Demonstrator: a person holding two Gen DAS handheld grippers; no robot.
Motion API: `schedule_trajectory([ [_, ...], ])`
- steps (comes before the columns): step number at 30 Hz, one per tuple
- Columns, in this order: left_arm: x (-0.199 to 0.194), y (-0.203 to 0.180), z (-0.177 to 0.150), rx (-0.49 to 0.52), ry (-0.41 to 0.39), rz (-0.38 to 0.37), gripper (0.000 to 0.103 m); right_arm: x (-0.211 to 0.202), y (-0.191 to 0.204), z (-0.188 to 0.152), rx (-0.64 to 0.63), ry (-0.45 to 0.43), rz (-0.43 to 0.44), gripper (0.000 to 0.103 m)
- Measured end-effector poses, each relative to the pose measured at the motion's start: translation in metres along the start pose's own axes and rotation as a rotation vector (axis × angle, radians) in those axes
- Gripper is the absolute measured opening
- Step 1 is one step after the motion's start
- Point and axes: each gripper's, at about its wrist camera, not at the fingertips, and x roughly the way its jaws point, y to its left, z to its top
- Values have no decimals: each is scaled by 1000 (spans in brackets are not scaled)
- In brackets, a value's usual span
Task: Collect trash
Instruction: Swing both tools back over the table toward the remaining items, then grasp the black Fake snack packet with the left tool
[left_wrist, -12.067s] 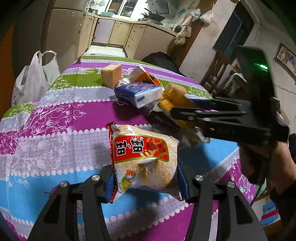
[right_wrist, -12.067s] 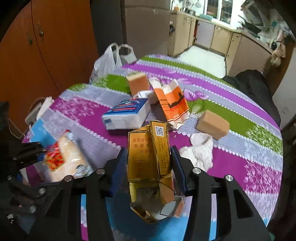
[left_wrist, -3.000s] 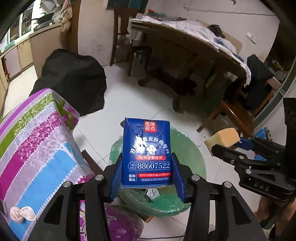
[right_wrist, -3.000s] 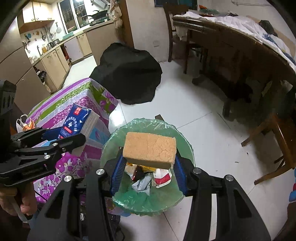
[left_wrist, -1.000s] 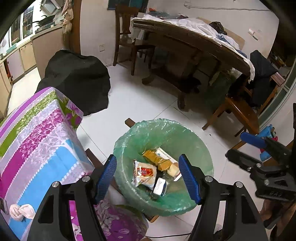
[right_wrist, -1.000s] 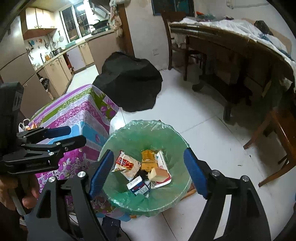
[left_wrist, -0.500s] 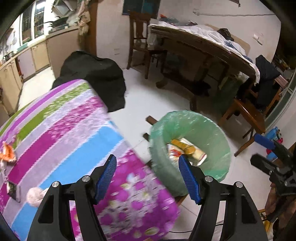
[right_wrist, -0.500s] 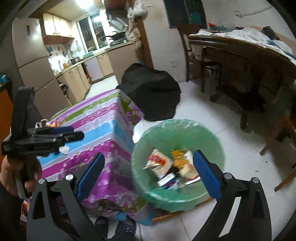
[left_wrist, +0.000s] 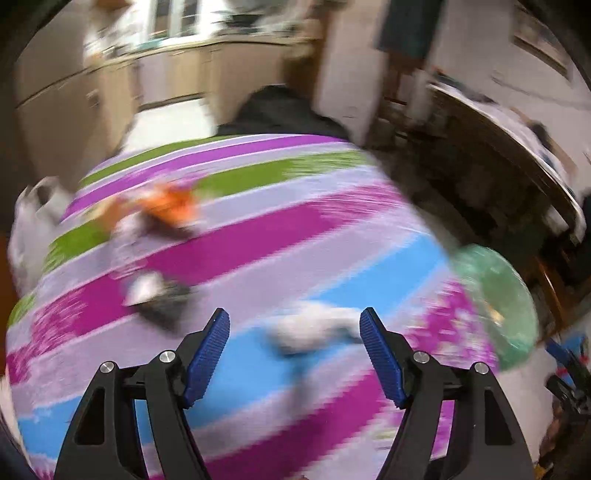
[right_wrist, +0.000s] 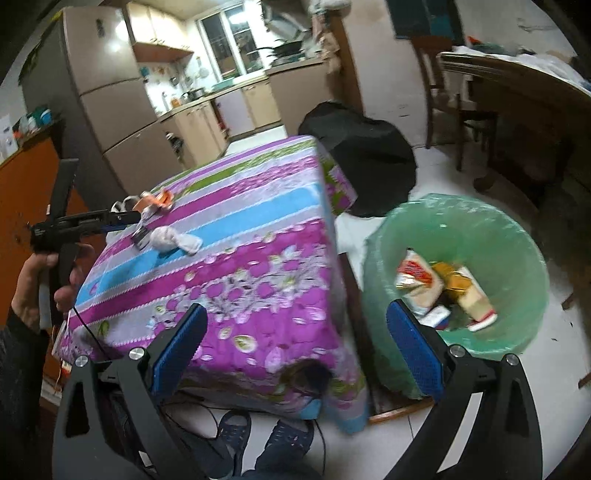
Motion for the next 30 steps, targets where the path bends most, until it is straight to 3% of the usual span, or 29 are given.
schedule_trajectory([
  [5, 9, 94, -3, -87, 2, 84, 77, 19, 31, 1, -52, 22, 39, 94],
  [10, 27, 126, -10, 8, 22, 48, 82, 34, 55, -1, -95, 52, 60, 94],
  [16, 42, 114, -4, 72, -5, -46, 83, 47, 67, -3, -98, 80, 62, 94],
  [20, 66, 101, -1, 117, 41, -33, 83, 52, 75, 0, -105, 84, 64, 94],
  [24, 76, 96, 1, 138, 35, -14, 82, 58, 84, 5, -124, 88, 75, 94],
  [26, 76, 94, 1, 135, 18, -1, 67, 64, 93, 8, -147, 92, 94, 94],
  [30, 71, 92, -4, 139, 5, 4, 61, 76, 113, 17, -218, 95, 130, 94],
])
